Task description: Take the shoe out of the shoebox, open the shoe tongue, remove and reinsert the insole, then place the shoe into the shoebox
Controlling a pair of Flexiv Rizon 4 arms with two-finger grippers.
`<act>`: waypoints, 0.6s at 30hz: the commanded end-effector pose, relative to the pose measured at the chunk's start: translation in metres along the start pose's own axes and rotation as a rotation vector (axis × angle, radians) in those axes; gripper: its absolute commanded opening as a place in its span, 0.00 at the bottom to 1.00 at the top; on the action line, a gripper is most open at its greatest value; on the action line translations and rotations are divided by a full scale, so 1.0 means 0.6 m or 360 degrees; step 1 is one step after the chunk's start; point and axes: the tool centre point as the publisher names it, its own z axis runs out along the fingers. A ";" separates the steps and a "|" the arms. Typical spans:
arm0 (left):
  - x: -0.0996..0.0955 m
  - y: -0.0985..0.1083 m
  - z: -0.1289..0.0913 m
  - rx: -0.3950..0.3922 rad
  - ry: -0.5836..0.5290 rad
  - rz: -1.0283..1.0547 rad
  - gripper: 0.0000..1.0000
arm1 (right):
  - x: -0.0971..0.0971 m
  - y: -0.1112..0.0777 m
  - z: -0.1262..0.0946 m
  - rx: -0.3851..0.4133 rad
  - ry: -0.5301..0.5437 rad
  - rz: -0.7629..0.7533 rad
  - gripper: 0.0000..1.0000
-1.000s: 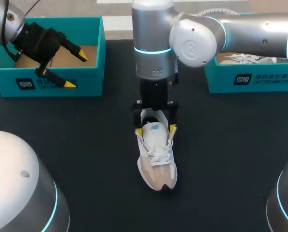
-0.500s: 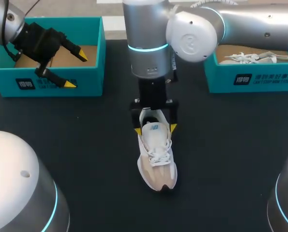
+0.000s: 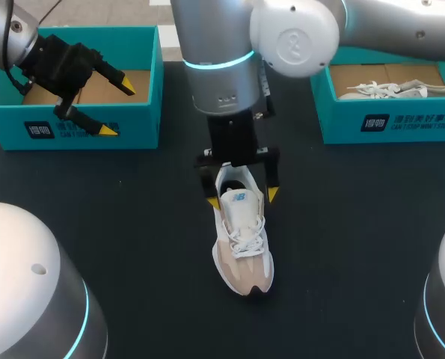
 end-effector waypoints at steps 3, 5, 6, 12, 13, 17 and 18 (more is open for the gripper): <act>0.002 -0.001 0.000 -0.0006 -0.0001 0.0000 1.00 | 0.001 -0.038 -0.042 -0.0094 0.0007 0.0017 1.00; 0.002 -0.001 0.000 -0.0006 -0.0001 0.0000 1.00 | 0.002 -0.045 -0.046 -0.0119 0.0002 0.0050 1.00; 0.002 -0.001 0.000 -0.0006 -0.0001 0.0000 1.00 | 0.001 -0.048 -0.046 -0.0126 -0.0001 0.0054 1.00; 0.002 -0.001 0.000 -0.0006 -0.0001 0.0000 1.00 | 0.002 -0.046 -0.032 -0.0162 0.0015 0.0098 0.64; 0.002 -0.001 0.000 -0.0006 -0.0001 0.0000 1.00 | 0.003 -0.045 -0.029 -0.0164 0.0013 0.0089 0.64; 0.002 -0.001 0.000 -0.0006 -0.0001 0.0000 1.00 | 0.003 -0.044 -0.022 -0.0169 0.0013 0.0089 0.50; 0.002 -0.001 0.000 -0.0006 -0.0001 0.0000 1.00 | 0.003 -0.043 -0.020 -0.0167 0.0012 0.0087 0.49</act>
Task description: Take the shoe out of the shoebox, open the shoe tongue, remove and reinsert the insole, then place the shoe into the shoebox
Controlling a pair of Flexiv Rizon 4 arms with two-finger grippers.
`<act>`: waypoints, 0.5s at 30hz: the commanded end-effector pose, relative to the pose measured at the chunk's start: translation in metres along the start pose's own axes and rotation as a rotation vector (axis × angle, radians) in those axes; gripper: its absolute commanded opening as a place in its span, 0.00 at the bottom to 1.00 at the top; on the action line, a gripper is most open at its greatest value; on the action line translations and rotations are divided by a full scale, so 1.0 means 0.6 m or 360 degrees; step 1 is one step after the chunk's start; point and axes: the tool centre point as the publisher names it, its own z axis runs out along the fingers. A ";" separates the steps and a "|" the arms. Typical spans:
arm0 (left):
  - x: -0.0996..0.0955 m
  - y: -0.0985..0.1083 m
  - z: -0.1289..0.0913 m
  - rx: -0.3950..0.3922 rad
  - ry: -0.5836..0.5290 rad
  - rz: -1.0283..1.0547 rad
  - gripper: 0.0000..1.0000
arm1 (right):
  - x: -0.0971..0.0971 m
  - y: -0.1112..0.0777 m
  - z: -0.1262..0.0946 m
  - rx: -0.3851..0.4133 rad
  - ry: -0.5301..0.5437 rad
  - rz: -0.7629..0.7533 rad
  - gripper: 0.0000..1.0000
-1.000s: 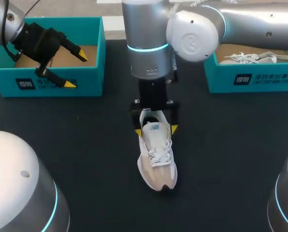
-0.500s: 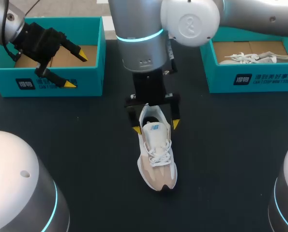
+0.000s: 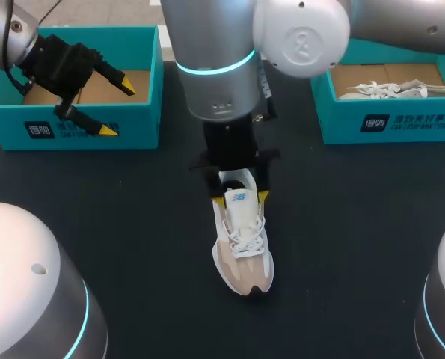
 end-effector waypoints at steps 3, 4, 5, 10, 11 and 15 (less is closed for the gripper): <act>0.002 -0.001 0.000 -0.0006 -0.0001 0.0000 1.00 | -0.004 0.001 0.012 0.0003 0.0011 -0.0021 0.48; 0.002 -0.001 0.000 -0.0006 -0.0001 0.0000 1.00 | -0.005 0.002 0.013 0.0005 0.0013 -0.0027 0.47; 0.002 -0.001 0.000 -0.0006 -0.0001 0.0000 1.00 | -0.006 0.004 0.015 0.0006 0.0014 -0.0030 0.47; 0.002 -0.001 0.000 -0.0006 -0.0001 0.0000 1.00 | -0.009 0.011 0.026 0.0014 0.0026 -0.0051 0.46; 0.002 -0.001 0.000 -0.0006 -0.0001 0.0000 1.00 | -0.010 0.012 0.028 0.0016 0.0028 -0.0049 0.46; 0.002 -0.001 0.000 -0.0006 -0.0001 0.0000 1.00 | -0.011 0.017 0.040 0.0021 0.0048 -0.0046 0.42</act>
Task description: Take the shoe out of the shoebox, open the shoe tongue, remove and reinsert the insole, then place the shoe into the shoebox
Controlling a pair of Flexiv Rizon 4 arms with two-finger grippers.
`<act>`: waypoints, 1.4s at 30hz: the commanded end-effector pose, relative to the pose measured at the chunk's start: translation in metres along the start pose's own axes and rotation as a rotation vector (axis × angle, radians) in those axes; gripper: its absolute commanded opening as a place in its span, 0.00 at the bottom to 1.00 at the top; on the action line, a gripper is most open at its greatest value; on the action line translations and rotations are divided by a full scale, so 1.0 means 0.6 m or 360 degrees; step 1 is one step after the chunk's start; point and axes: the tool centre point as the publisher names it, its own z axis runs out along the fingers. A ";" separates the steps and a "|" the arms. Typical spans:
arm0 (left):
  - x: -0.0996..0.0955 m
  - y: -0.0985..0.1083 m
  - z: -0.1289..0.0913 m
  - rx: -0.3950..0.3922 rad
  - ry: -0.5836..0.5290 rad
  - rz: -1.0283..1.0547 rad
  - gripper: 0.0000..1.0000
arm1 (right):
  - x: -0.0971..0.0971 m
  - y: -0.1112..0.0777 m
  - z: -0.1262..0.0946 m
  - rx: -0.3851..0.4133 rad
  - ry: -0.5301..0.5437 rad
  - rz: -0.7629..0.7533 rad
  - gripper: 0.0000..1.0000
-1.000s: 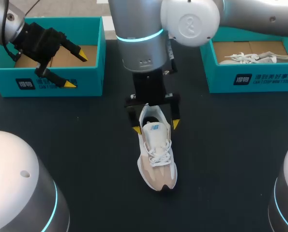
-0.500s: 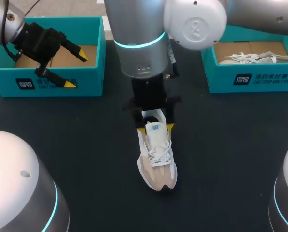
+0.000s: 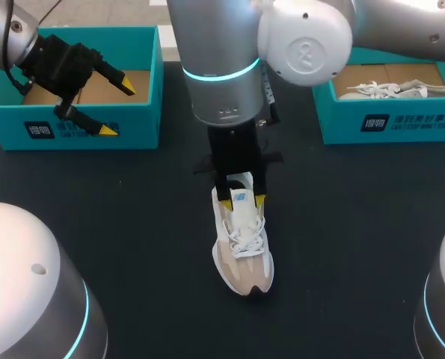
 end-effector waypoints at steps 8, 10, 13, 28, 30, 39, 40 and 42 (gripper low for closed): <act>0.002 -0.001 0.000 -0.0006 -0.0001 0.0000 1.00 | -0.011 0.015 0.032 0.0015 0.0039 -0.0009 0.36; 0.002 -0.001 0.000 -0.0006 -0.0001 0.0000 1.00 | -0.011 0.017 0.036 0.0022 0.0042 -0.0016 0.36; 0.002 -0.001 0.000 -0.0006 -0.0001 0.0000 1.00 | -0.011 0.021 0.041 0.0026 0.0047 -0.0028 0.35; 0.002 -0.001 0.000 -0.0006 -0.0001 0.0000 1.00 | -0.006 0.041 0.054 0.0036 0.0065 -0.0092 0.35; 0.002 -0.001 0.000 -0.0006 -0.0001 0.0000 1.00 | -0.001 0.049 0.062 0.0039 0.0059 -0.0117 0.35; 0.002 -0.001 0.000 -0.0006 -0.0001 0.0000 1.00 | 0.000 0.075 0.095 0.0075 0.0026 -0.0168 0.33; 0.002 -0.001 0.000 -0.0006 -0.0001 0.0000 1.00 | 0.000 0.077 0.097 0.0076 0.0026 -0.0168 0.33; 0.002 -0.001 0.000 -0.0006 -0.0001 0.0000 1.00 | 0.002 0.083 0.100 0.0076 0.0027 -0.0173 0.32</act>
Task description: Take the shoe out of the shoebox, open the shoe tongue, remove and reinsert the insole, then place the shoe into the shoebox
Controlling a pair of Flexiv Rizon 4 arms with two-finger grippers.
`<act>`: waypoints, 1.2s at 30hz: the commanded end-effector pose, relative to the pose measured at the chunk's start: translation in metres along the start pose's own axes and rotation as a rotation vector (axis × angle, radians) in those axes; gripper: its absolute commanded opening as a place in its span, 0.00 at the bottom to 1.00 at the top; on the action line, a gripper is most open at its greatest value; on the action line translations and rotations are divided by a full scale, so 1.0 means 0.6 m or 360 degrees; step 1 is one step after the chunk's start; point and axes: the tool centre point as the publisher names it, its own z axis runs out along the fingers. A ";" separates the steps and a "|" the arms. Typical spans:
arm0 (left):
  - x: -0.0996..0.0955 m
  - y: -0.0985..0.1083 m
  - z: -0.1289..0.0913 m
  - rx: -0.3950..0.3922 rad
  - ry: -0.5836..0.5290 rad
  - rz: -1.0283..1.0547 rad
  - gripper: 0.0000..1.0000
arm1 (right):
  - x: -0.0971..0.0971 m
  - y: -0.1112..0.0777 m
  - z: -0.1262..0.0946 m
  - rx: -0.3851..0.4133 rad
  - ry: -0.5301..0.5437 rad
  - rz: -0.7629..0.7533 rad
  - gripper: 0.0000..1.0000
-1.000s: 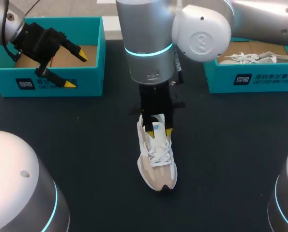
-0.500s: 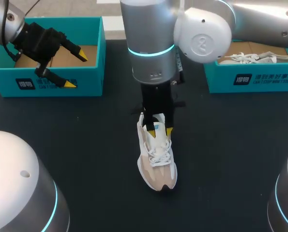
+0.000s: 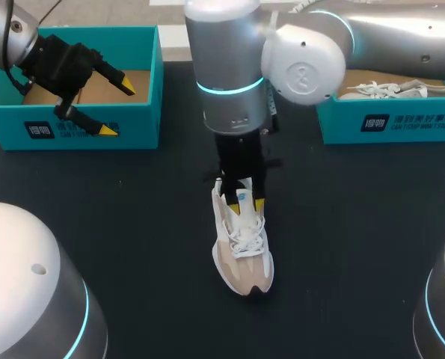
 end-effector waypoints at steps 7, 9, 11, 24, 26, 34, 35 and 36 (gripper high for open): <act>0.002 -0.001 0.000 -0.0006 -0.0001 0.0000 1.00 | 0.008 0.031 0.022 0.0019 -0.0007 -0.0025 0.24; 0.002 -0.001 0.000 -0.0006 -0.0001 0.0000 1.00 | 0.007 0.033 0.024 0.0021 -0.0010 -0.0027 0.22; 0.002 -0.001 0.000 -0.0006 -0.0001 0.0000 1.00 | 0.004 0.035 0.027 0.0033 -0.0014 -0.0035 0.22; 0.002 -0.001 0.000 -0.0006 -0.0001 0.0000 1.00 | 0.003 0.043 0.035 0.0063 -0.0025 -0.0065 0.24; 0.002 -0.001 0.000 -0.0006 -0.0001 0.0000 1.00 | 0.000 0.039 0.029 0.0049 -0.0028 -0.0060 0.24; 0.002 -0.001 0.000 -0.0006 -0.0001 0.0000 1.00 | 0.005 0.055 0.035 0.0029 0.0025 -0.0076 0.26; 0.002 -0.001 0.000 -0.0006 -0.0001 0.0000 1.00 | 0.007 0.058 0.035 0.0029 0.0032 -0.0079 0.26; 0.002 -0.001 0.000 -0.0006 -0.0001 0.0000 1.00 | 0.009 0.060 0.036 0.0031 0.0035 -0.0089 0.27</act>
